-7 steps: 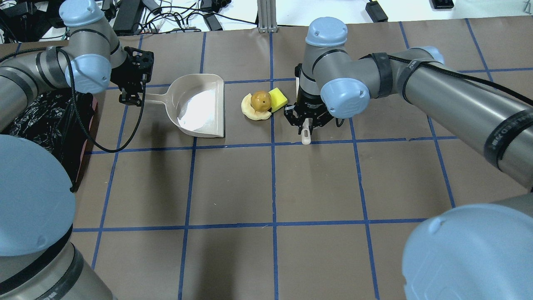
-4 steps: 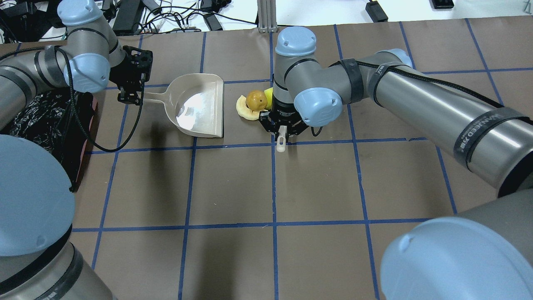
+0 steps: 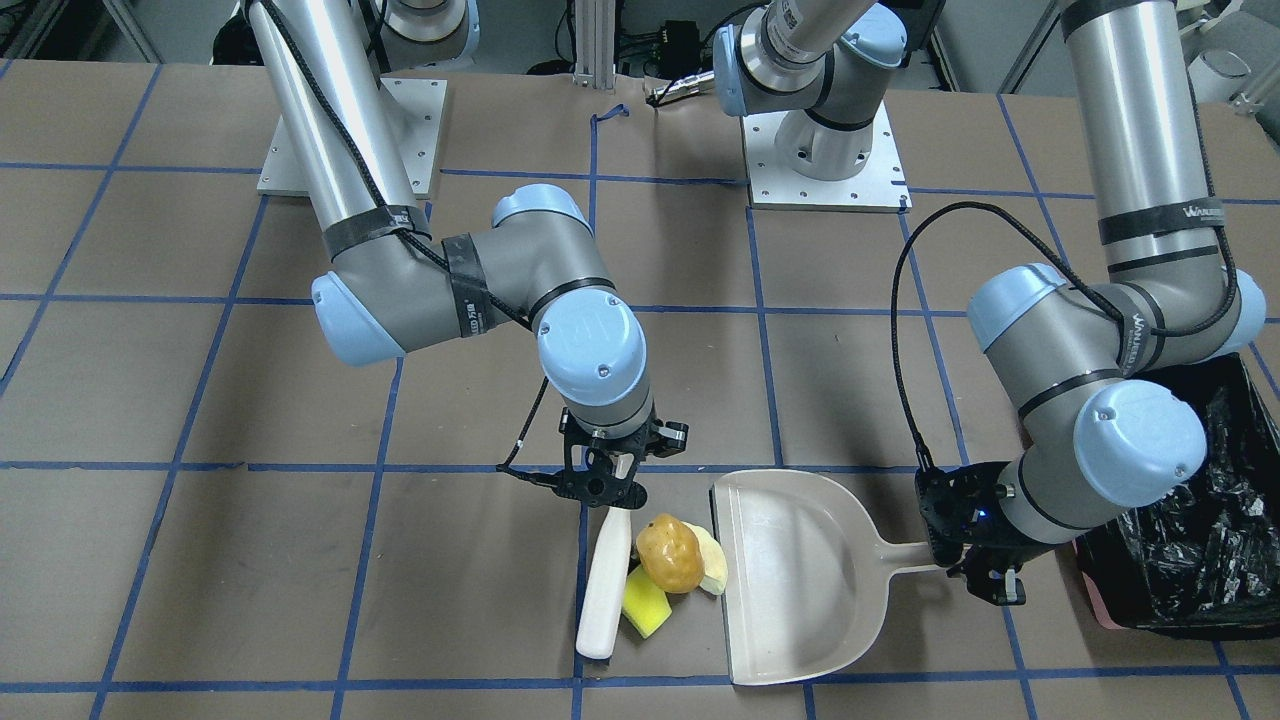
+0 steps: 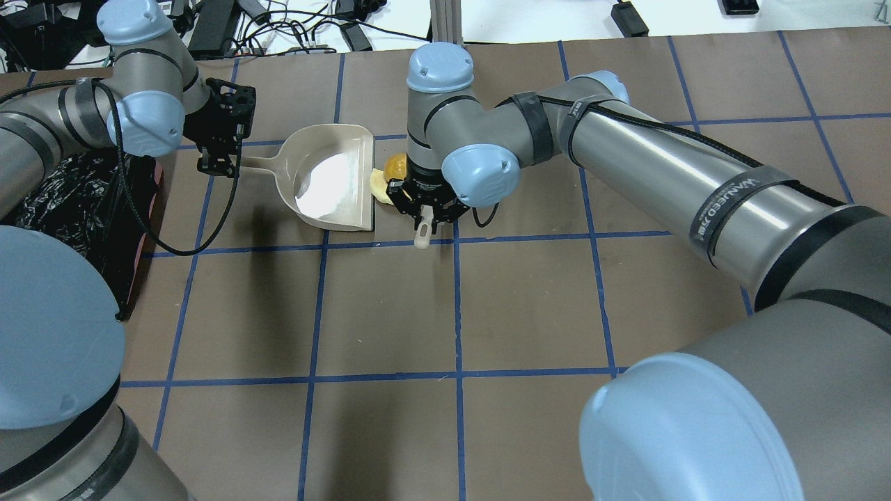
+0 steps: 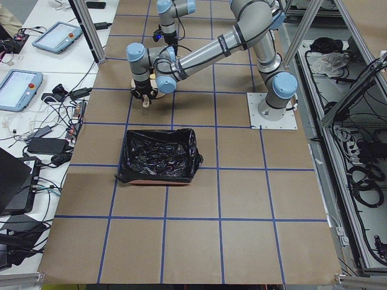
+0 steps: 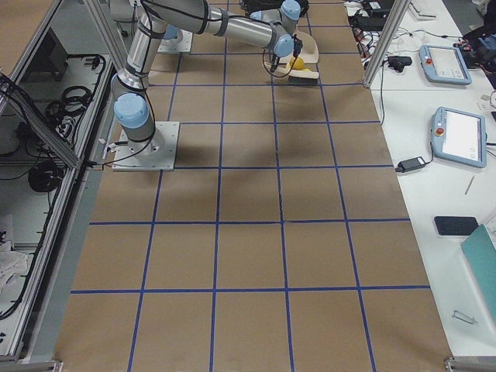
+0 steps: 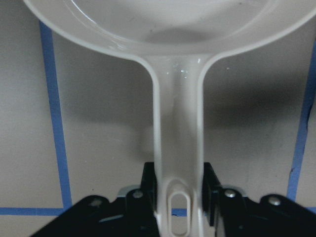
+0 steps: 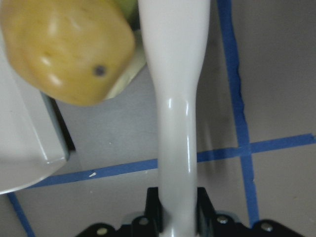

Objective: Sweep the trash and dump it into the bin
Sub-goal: 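Sweep the potato and sponge into the dustpan with the right gripper's brush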

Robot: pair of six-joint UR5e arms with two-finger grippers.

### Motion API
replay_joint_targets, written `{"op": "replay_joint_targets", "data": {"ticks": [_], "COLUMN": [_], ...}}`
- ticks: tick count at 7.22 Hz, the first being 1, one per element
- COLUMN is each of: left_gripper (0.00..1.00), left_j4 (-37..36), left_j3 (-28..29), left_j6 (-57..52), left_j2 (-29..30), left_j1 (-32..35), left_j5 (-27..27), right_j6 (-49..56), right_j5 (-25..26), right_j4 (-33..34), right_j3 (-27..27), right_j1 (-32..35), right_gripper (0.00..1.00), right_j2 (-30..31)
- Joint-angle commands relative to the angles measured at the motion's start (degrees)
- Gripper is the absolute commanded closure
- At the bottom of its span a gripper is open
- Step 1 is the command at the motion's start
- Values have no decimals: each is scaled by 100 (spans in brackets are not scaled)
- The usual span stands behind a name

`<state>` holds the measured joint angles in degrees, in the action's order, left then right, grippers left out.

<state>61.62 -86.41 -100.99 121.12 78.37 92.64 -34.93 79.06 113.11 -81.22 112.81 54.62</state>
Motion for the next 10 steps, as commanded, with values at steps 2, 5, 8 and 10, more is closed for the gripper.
{"op": "replay_joint_targets", "data": {"ticks": [2,5,8,10], "left_gripper": [73,73,72,72], "left_j4": [-1,-1,-1,-1], "left_j3": [2,-7,-7,-7], "left_j6": [0,0,0,18], "left_j2": [8,8,8,8], "left_j1": [-5,3,3,3], "left_j5": [0,-9,-9,-9], "right_j6": [-768,-1146,-1576,-1719], "right_j5": [-381,-723,-953,-1077], "right_j4": [61,141,150,150], "right_j3": [484,808,1379,1504], "right_j1": [390,549,645,795], "right_gripper": [100,100,100,100], "right_j2": [-311,-461,-733,-725]}}
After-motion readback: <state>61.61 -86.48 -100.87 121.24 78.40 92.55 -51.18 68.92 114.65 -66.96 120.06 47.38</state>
